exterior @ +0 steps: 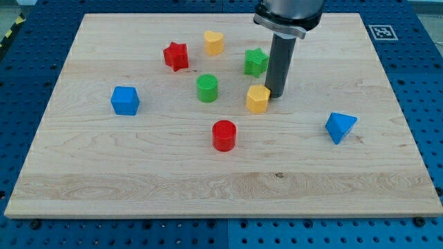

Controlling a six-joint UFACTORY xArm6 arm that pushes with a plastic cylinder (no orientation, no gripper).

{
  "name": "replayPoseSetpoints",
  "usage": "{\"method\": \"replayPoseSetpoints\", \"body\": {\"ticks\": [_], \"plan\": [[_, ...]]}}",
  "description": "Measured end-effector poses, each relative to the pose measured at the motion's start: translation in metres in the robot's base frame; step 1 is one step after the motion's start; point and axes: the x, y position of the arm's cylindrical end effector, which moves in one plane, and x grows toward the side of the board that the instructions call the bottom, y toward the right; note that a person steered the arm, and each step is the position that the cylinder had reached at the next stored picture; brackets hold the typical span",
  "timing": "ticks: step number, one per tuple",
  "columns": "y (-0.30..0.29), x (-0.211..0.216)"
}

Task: Nudge the yellow hexagon a bit down

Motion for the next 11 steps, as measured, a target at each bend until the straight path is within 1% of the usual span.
{"method": "replayPoseSetpoints", "body": {"ticks": [1, 2, 3, 4, 5, 7, 8, 9, 10, 11], "plan": [[-0.002, -0.012], [-0.024, -0.025], [-0.060, -0.025], [-0.069, -0.025], [-0.068, -0.025], [-0.056, -0.004], [-0.056, -0.003], [-0.056, -0.010], [-0.048, -0.015], [-0.019, -0.014]]}}
